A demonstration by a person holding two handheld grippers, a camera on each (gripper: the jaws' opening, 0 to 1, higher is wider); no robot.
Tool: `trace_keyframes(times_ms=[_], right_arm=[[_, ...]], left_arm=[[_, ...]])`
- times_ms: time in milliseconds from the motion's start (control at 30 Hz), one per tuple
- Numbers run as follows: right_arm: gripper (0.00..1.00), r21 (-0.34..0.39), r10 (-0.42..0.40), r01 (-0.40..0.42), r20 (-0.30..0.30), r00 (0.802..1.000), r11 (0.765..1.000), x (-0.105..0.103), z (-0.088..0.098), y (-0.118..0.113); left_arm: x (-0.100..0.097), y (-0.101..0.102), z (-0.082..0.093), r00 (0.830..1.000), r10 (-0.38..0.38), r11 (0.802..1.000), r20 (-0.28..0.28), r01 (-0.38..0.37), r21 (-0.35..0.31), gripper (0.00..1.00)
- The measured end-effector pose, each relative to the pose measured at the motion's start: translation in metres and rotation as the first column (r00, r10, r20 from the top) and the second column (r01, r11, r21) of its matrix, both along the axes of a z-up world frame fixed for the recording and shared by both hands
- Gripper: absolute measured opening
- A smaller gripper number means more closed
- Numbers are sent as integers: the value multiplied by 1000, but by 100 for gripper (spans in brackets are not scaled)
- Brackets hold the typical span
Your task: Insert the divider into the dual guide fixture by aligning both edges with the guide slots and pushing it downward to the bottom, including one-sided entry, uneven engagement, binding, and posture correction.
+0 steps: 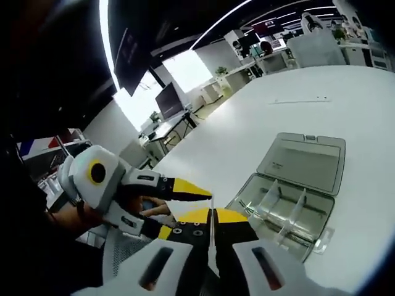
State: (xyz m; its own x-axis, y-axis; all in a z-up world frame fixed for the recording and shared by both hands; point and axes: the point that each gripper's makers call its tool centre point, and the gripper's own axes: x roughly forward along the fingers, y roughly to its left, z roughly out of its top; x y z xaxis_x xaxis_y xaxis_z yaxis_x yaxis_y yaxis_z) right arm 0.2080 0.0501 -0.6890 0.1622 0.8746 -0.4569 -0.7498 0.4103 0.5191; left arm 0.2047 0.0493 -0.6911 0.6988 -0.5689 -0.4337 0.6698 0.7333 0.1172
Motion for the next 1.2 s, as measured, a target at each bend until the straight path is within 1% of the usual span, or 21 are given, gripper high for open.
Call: trace_keyframes(times_ms=[67,100,200,267,333,400,433,500,600,700,767,833,1000,1067,1133,1200], right_arm=[[0,-7,6,-6,18,1000,1000,1,1,1],[0,-13,10,-9,29,1000,1000,2,1,1],[0,-31,26,-24,55,998,999,4,1,3],[0,-43,47,-43,79,996,998,4,2,4],[0,-58,65,-59,109,992,997,6,2,4],[0,-67,98,-89,151,984,994,6,3,7],[0,-73,105,-94,161,981,993,7,3,8],[0,-80,133,-120,177,975,989,6,5,11],[0,-82,142,-129,183,973,988,8,7,15],[0,-96,160,-144,198,967,985,9,8,17],[0,-99,171,-153,212,962,983,10,7,18],[0,-98,180,-162,210,961,982,10,7,18],[0,-117,221,-197,246,944,973,14,6,18],[0,-132,247,-218,264,932,967,16,4,18],[0,-144,262,-229,275,925,963,19,2,19],[0,-140,274,-243,285,918,960,20,3,20]], left_arm=[[-2,3,-4,1000,6,1000,-23,-5,24,35],[-1,6,-6,1000,12,999,-21,-11,47,35],[-1,9,-10,999,29,999,-37,-28,42,35],[-2,11,-11,999,35,998,-38,-33,44,35],[-4,14,-11,998,41,998,-41,-39,41,35],[-5,19,-10,998,52,998,-41,-51,35,36],[-5,20,-10,997,58,998,-41,-57,35,36],[-5,25,-9,996,75,997,-41,-74,25,36],[-5,30,-8,995,91,996,-33,-91,21,37],[-6,34,-10,993,106,994,-45,-106,18,38],[-8,34,-11,993,110,994,-49,-109,12,40],[-9,34,-12,993,109,994,-50,-109,7,42],[-11,35,-13,991,123,992,-55,-123,4,45],[-12,35,-12,990,133,991,-54,-133,-3,46],[-13,36,-13,988,140,990,-60,-141,-7,48],[-13,37,-13,987,145,989,-64,-145,-9,50]])
